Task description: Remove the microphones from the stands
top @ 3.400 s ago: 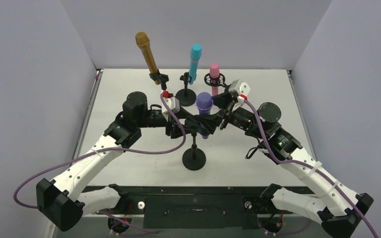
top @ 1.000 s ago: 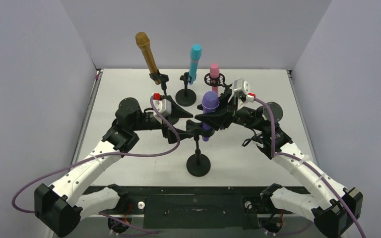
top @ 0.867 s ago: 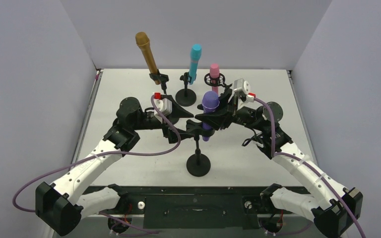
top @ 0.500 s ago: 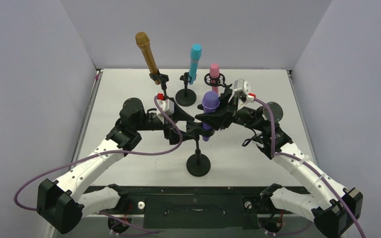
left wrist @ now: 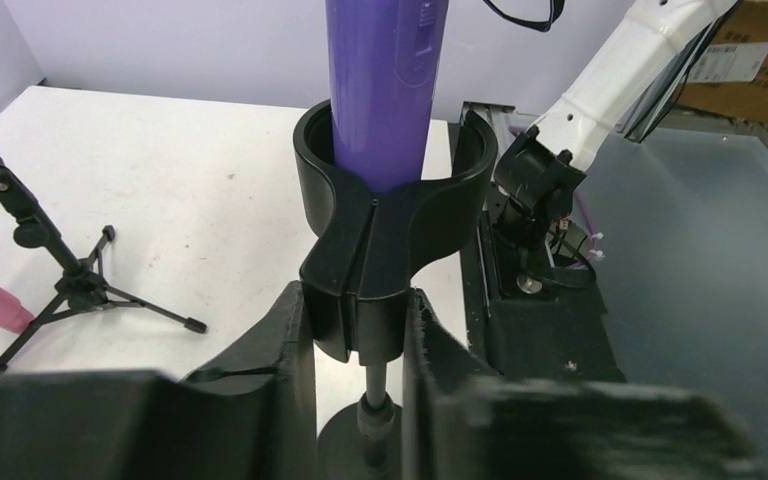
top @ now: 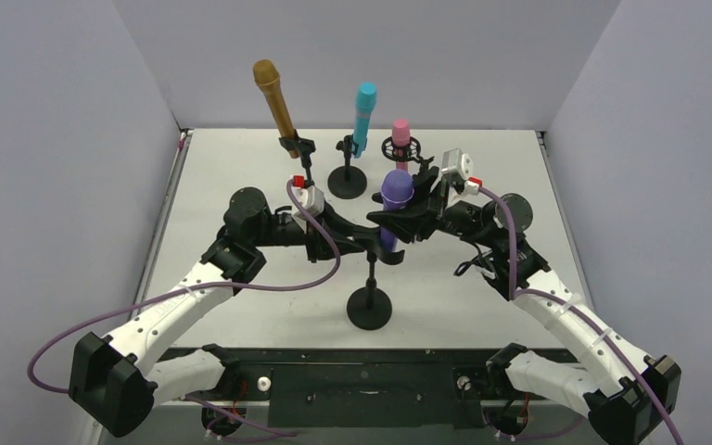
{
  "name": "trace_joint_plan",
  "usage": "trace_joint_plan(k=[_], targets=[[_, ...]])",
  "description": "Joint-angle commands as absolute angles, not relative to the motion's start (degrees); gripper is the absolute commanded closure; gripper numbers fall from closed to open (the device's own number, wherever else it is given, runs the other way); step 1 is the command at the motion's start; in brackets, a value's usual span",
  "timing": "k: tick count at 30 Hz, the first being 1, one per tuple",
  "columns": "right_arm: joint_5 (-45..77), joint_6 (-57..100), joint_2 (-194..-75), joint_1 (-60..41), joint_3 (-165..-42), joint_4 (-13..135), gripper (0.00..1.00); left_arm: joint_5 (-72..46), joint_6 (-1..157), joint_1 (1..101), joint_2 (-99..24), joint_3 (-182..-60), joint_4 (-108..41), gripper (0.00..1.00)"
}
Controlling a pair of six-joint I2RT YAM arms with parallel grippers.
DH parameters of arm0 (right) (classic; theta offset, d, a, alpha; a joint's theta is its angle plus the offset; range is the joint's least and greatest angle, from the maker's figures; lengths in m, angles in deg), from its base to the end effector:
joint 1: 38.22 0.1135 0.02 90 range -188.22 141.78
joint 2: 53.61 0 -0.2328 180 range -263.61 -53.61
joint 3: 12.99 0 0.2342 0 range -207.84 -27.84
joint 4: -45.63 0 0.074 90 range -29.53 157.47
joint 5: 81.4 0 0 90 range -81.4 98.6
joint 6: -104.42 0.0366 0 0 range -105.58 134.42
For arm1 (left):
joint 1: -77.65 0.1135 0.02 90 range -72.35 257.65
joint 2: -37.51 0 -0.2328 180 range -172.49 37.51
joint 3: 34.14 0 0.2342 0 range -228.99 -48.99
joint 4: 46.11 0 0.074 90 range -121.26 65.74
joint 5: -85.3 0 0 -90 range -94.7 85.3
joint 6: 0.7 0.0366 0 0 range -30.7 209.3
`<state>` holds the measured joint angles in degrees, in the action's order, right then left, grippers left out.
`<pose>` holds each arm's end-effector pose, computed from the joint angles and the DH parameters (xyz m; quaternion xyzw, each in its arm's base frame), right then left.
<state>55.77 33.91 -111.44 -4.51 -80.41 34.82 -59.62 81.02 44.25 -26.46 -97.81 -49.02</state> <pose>0.1678 0.1442 0.3840 -0.3908 0.4784 0.5411 0.5707 0.1897 -0.1610 0.3258 0.4587 0.5258 -0.5260 0.4863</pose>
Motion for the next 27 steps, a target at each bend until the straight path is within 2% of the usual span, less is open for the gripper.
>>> trace_joint_plan(k=[1,7,12,17,23,27], targets=[[55.14,31.38,-109.64,-4.82,-80.31,31.59,1.00,-59.28,79.63,43.86,-25.72,-97.72,-54.15,1.00],[53.25,29.79,-109.94,-4.82,-82.15,33.67,1.00,-55.71,85.39,43.66,-24.73,-100.17,-44.24,1.00],[51.07,30.08,-110.95,-4.78,-89.65,36.50,1.00,-51.81,90.38,43.64,-24.28,-102.25,-36.70,1.00],[43.77,27.92,-112.10,-4.73,-102.59,50.88,1.00,-48.89,91.68,43.64,-22.96,-102.13,-35.44,1.00],[26.14,25.55,-115.46,-5.54,-117.93,75.39,1.00,-42.88,92.50,43.56,-21.03,-102.96,-33.84,1.00],[14.84,27.83,-117.39,-10.95,-120.27,87.22,1.00,-38.88,92.26,43.59,-19.54,-103.51,-32.05,1.00]])
